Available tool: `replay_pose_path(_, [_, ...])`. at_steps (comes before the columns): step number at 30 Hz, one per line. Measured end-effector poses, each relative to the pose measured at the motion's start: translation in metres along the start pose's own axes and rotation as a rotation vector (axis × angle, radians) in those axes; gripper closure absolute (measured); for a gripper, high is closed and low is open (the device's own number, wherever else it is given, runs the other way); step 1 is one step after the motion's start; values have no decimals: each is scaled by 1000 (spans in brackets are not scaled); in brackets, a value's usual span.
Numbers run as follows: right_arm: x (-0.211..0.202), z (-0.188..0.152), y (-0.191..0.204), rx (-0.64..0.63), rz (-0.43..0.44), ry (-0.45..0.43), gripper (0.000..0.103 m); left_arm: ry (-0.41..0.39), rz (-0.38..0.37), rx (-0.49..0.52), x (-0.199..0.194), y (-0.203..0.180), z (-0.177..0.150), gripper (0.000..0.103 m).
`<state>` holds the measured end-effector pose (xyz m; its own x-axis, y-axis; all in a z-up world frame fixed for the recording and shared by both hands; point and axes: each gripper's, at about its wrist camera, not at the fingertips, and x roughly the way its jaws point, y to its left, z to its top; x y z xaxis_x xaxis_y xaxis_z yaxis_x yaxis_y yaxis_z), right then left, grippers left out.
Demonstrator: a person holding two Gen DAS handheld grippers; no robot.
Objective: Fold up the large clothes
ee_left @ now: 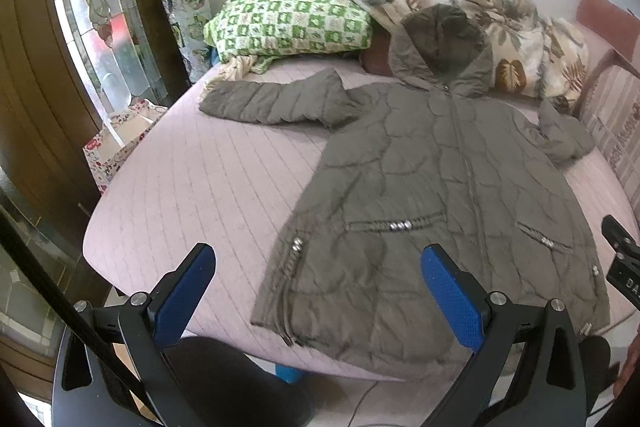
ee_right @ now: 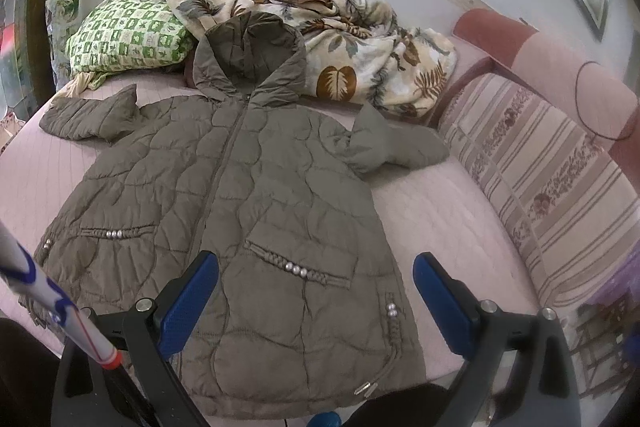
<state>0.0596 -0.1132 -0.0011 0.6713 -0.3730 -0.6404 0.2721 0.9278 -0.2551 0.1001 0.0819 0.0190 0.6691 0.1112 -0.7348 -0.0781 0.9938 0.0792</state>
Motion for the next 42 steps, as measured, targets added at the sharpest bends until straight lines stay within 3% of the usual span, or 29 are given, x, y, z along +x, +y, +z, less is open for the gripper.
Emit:
replay_pose_path(15, [15, 10, 22, -33, 4, 25, 3, 26, -11, -34, 33, 27, 8, 1])
replay_pose_path(28, [34, 7, 32, -50, -11, 69, 3, 73, 87, -45, 95, 66, 34, 1])
replay_pose_path(35, [48, 7, 36, -50, -8, 91, 3, 129, 100, -83, 143, 94, 53, 14])
replay_pose_path(42, [73, 4, 39, -35, 18, 132, 3, 162, 122, -183, 195, 132, 77, 20])
